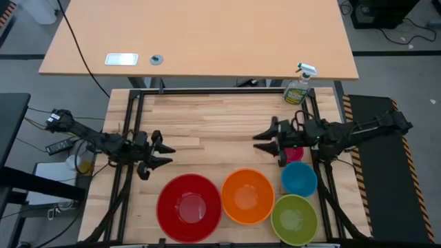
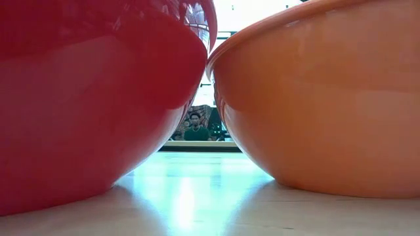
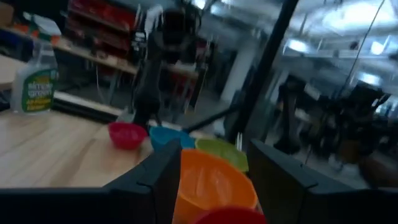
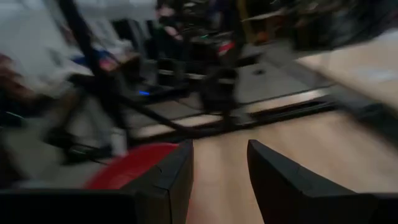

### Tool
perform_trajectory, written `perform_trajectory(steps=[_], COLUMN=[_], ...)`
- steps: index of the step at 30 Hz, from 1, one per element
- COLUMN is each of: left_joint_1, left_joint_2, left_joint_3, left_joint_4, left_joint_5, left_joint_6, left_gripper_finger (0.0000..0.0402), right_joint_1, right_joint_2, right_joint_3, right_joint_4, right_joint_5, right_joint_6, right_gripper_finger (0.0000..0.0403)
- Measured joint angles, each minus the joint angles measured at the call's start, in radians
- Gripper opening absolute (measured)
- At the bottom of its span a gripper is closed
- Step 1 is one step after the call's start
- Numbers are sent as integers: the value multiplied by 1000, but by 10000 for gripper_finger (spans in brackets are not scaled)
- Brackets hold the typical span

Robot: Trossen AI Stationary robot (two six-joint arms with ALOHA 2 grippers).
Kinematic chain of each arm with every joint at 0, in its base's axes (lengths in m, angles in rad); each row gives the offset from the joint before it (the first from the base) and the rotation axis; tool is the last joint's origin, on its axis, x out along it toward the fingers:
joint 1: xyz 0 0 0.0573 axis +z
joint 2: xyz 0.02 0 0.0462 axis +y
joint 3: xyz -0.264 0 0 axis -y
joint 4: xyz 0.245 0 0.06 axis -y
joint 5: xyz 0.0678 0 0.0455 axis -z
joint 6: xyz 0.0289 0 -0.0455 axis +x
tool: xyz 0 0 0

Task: Nest bowls inside each other
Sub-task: Stack the orange bowl on the red bowl

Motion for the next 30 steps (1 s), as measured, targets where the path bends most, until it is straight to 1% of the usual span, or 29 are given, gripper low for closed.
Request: perform_trajectory(steps=[1, 3, 4, 7, 9, 10, 14, 17, 19, 24, 27, 30], left_joint_1=[0, 0, 0, 0, 0, 0, 0, 0, 0, 0, 0, 0], left_joint_2=[16, 54, 74, 124, 149, 158, 171, 169, 170, 169, 169, 169], left_joint_3=[37, 110, 141, 213, 246, 257, 265, 267, 267, 268, 268, 268], left_joint_4=[-67, -185, -232, -296, -316, -325, -379, -425, -440, -438, -436, -438], left_joint_5=[1, 1, 1, 1, 1, 1, 0, -38, -74, -150, -173, -174], left_joint_6=[10, 49, 81, 197, 236, 243, 243, 217, 212, 210, 210, 213], left_gripper_finger=[188, 188, 188, 188, 188, 188, 188, 188, 188, 188, 188, 188], right_joint_1=[1, 1, 2, 18, 19, 19, 20, 21, 26, 33, 33, 33], right_joint_2=[27, 85, 118, 243, 338, 380, 519, 598, 649, 776, 841, 894], right_joint_3=[20, 90, 139, 289, 367, 401, 510, 567, 599, 652, 658, 658], right_joint_4=[-10, -142, -266, -634, -798, -847, -954, -980, -1020, -1177, -1202, -1207], right_joint_5=[-29, -72, -60, 58, 70, 45, -146, -217, -221, -172, -170, -176], right_joint_6=[43, 81, 88, 114, 117, 111, 53, 65, 60, 34, 24, 13], right_gripper_finger=[158, 157, 157, 154, 153, 153, 159, 177, 197, 255, 282, 293])
